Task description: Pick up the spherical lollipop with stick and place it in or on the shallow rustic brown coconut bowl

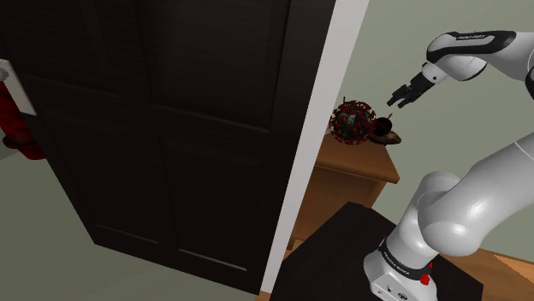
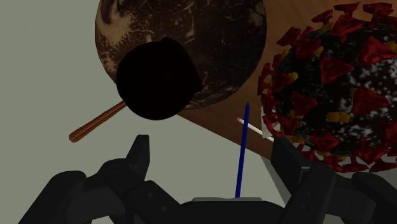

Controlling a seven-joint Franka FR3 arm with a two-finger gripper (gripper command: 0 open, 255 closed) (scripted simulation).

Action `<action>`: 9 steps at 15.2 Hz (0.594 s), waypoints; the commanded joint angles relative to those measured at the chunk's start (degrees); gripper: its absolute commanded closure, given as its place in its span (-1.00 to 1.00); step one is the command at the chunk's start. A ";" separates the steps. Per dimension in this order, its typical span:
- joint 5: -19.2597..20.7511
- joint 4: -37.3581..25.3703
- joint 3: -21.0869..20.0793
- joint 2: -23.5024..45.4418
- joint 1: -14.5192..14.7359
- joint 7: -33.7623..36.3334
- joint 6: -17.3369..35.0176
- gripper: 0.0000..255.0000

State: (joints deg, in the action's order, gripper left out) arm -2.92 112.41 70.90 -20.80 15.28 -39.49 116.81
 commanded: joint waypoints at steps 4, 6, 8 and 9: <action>1.43 -3.34 -2.73 -1.63 -2.64 0.97 -4.83 -1.00; 1.43 -3.34 -2.72 -1.62 -2.63 0.97 -4.83 -1.00; 1.43 -3.34 -2.71 -1.62 -2.63 0.97 -4.83 -1.00; 1.43 -3.34 -2.71 -1.62 -2.63 0.97 -4.83 -1.00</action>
State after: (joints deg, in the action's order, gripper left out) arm -1.49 109.09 68.18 -22.43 12.64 -38.52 112.00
